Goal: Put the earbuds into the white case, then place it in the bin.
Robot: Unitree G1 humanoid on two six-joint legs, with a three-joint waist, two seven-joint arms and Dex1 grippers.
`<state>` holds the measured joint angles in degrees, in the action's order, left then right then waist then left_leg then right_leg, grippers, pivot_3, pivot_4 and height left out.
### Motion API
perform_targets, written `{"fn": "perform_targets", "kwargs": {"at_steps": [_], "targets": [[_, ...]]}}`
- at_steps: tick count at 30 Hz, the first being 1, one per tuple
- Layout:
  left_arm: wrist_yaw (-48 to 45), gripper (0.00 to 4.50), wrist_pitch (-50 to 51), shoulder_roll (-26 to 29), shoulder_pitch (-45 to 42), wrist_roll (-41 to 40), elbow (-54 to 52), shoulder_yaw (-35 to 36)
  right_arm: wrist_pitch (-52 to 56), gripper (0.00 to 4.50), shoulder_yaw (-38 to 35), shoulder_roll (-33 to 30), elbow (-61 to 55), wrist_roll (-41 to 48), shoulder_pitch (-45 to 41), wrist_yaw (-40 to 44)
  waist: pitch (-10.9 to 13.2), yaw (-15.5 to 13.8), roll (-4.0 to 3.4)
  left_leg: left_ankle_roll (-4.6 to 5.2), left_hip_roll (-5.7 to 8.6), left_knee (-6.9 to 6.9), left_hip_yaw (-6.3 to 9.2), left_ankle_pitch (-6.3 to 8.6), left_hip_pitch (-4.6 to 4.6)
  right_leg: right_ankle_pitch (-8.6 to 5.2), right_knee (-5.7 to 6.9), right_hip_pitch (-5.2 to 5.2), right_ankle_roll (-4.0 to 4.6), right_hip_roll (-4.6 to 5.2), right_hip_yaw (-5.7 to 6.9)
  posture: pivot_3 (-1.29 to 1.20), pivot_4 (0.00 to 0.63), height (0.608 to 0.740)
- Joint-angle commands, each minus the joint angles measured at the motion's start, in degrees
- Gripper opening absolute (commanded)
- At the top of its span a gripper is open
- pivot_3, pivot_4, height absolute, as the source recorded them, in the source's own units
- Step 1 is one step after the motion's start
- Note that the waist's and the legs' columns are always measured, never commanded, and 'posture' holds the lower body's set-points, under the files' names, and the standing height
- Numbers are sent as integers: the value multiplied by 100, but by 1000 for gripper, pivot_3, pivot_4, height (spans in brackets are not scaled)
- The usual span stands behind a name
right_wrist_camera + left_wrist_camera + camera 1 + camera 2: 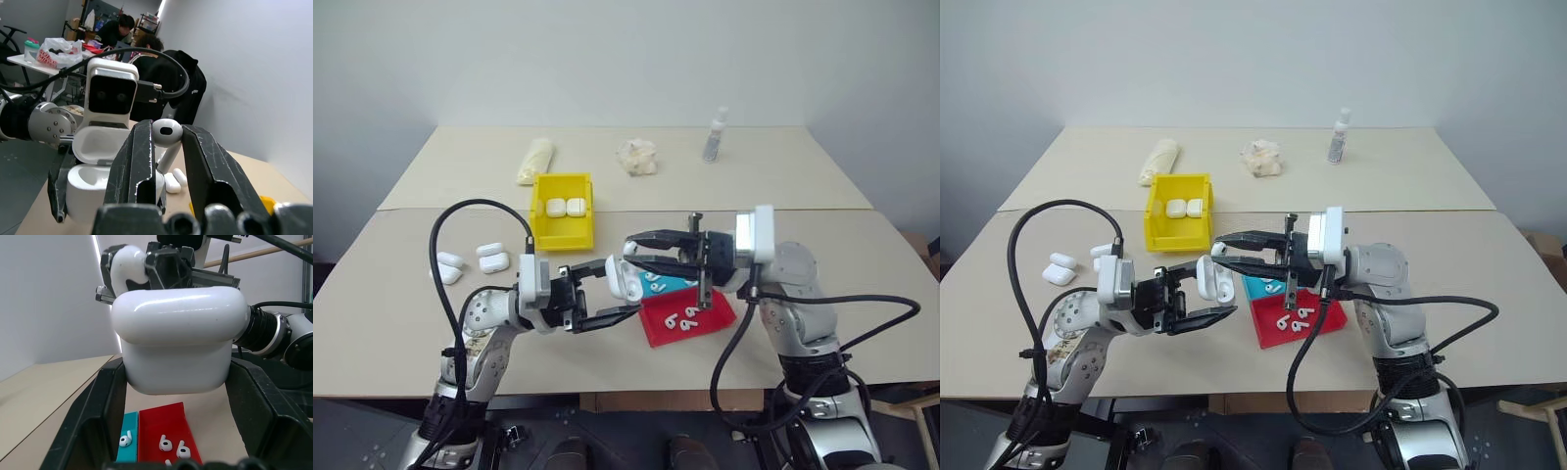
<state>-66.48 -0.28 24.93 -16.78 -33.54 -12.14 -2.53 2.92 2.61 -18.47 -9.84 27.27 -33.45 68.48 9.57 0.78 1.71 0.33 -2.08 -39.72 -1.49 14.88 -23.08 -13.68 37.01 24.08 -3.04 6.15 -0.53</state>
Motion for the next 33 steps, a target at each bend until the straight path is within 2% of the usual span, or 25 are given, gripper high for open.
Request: {"fn": "perform_targets", "kwargs": {"at_steps": [1, 33], "targets": [[14, 2757, -20, 45, 40, -90, -287, 93, -176, 745, 79, -6, -102, 66, 10, -8, 0, 0, 0, 0, 0, 0, 0, 0, 0, 0, 0, 1, 0, 0, 0, 0, 150, 740], [-7, 2757, -89, -71, -38, 17, -138, 38, -301, 745, 247, -138, 41, 137, 83, 62, 0, -2, 0, 0, 0, 0, 0, 0, 0, 0, -1, 0, 0, 0, 0, 0, 150, 740]]}}
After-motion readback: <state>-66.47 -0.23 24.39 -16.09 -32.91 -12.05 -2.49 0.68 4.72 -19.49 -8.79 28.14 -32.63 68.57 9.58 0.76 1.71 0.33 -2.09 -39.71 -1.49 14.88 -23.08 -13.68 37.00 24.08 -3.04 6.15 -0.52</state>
